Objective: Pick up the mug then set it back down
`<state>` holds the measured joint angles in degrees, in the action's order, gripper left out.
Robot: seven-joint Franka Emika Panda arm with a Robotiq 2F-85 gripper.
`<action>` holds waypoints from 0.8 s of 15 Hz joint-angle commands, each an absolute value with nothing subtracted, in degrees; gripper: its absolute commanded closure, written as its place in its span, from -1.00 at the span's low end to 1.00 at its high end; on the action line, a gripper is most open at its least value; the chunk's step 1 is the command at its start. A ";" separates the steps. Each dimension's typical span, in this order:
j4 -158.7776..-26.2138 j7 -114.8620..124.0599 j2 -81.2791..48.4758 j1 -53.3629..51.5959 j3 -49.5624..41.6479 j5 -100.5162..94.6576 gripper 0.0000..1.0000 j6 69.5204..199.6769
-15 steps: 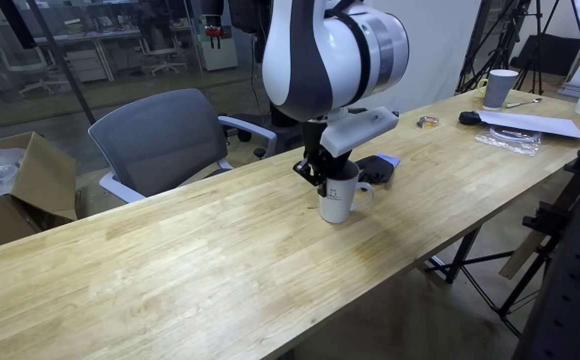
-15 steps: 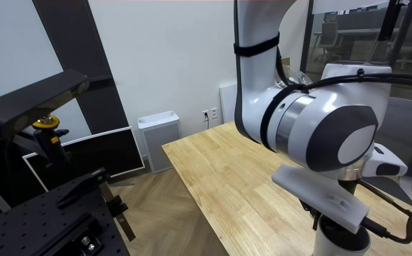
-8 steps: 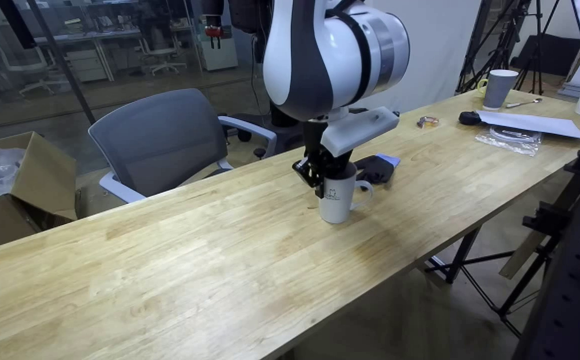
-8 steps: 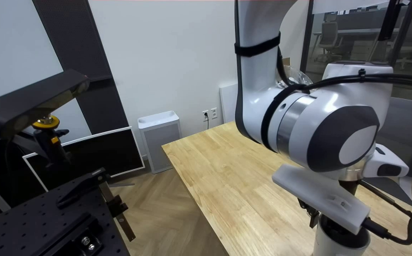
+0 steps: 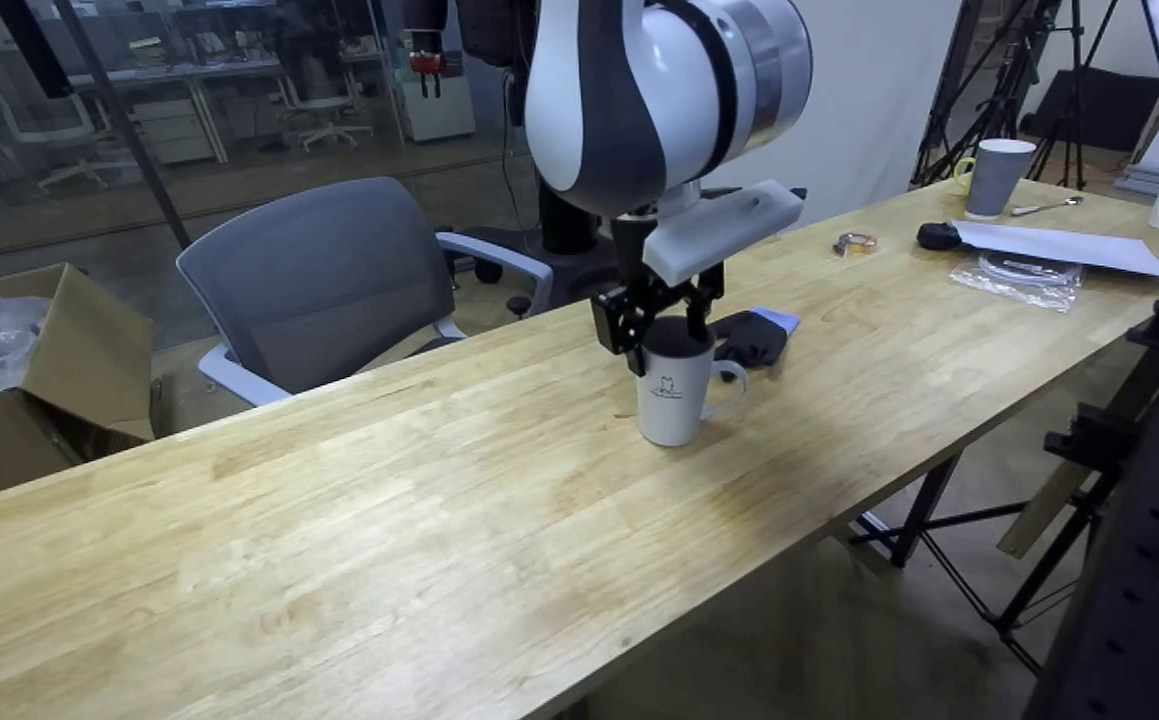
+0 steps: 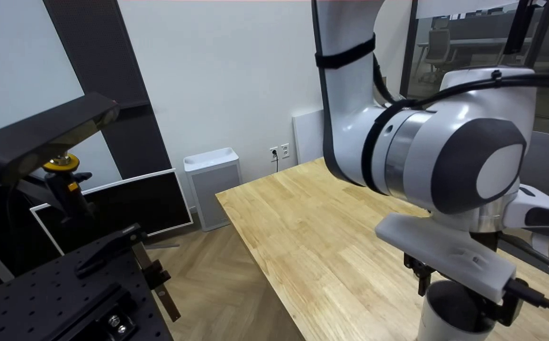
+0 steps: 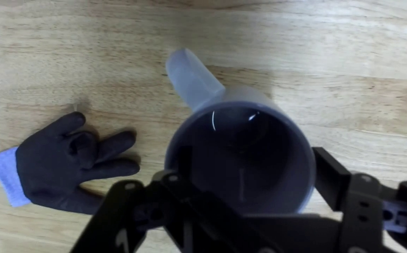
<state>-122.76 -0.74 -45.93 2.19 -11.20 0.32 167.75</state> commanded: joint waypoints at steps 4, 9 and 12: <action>-122.00 5.94 -41.78 -3.50 -16.08 -1.49 -1.00 159.53; -121.52 4.50 -41.23 -1.80 -14.52 -2.67 -1.00 158.05; -121.52 4.39 -41.14 -1.46 -14.19 -2.94 -1.00 157.70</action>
